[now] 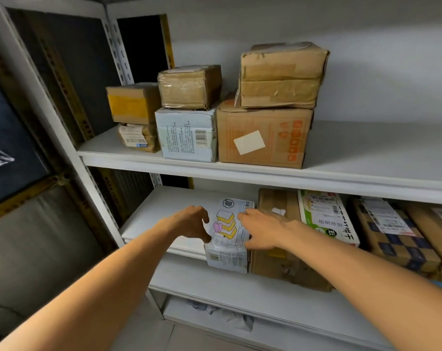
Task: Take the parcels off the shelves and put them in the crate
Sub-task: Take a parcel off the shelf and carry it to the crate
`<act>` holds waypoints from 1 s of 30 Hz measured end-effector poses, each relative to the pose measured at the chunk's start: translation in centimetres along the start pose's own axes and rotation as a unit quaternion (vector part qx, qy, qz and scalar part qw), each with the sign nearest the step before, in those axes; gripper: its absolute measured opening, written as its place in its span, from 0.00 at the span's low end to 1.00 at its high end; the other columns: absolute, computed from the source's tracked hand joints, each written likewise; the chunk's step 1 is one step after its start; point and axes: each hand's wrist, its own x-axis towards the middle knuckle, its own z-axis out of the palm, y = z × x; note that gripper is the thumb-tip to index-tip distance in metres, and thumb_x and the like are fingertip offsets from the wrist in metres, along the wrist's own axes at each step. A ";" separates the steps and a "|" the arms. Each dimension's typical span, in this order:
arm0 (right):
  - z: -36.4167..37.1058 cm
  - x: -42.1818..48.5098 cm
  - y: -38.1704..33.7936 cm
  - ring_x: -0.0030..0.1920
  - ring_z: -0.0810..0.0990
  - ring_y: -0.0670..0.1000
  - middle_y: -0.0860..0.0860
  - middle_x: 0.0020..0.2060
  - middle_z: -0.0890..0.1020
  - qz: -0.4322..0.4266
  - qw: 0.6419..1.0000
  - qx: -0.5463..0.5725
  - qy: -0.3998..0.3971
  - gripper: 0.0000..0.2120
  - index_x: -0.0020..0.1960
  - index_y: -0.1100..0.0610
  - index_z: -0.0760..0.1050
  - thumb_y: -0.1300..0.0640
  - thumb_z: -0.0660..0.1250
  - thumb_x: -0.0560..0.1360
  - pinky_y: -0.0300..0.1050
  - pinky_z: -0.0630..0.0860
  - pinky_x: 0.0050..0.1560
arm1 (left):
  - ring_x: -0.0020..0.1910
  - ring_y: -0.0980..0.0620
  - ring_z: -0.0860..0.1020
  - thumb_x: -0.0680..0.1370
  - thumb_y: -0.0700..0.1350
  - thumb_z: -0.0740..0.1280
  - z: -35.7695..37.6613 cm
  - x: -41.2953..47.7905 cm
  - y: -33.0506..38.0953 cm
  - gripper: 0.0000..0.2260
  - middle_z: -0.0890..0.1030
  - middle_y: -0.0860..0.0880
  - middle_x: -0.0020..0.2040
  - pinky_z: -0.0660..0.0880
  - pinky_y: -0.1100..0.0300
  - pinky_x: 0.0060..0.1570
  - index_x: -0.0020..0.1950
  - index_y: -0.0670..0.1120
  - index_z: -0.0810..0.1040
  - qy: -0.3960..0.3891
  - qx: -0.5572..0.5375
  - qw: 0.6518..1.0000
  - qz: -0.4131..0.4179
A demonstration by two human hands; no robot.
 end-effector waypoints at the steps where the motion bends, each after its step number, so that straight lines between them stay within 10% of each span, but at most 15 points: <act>1: -0.1 0.4 -0.1 0.55 0.76 0.55 0.56 0.58 0.73 -0.006 1.000 0.001 -0.004 0.25 0.67 0.59 0.66 0.51 0.67 0.74 0.50 0.77 0.52 | 0.53 0.48 0.79 0.69 0.52 0.77 0.0 0.4 -0.3 0.28 0.80 0.48 0.59 0.72 0.60 0.46 0.66 0.48 0.74 0.002 0.001 1.000 -0.004; 21: 3.4 6.4 -2.4 0.61 0.73 0.58 0.59 0.62 0.72 0.133 0.990 0.034 -0.046 0.22 0.69 0.63 0.65 0.59 0.64 0.77 0.49 0.73 0.56 | 0.59 0.48 0.77 0.75 0.52 0.71 3.0 9.2 -5.8 0.22 0.79 0.49 0.62 0.72 0.57 0.55 0.67 0.48 0.73 -0.061 0.039 0.996 0.061; 30: 7.7 9.8 -2.8 0.64 0.70 0.60 0.60 0.64 0.71 0.231 0.969 0.069 -0.052 0.28 0.73 0.61 0.60 0.54 0.64 0.78 0.56 0.69 0.66 | 0.57 0.47 0.77 0.76 0.57 0.67 6.9 12.3 -6.7 0.25 0.78 0.44 0.62 0.74 0.56 0.55 0.67 0.43 0.71 -0.068 -0.132 0.988 0.029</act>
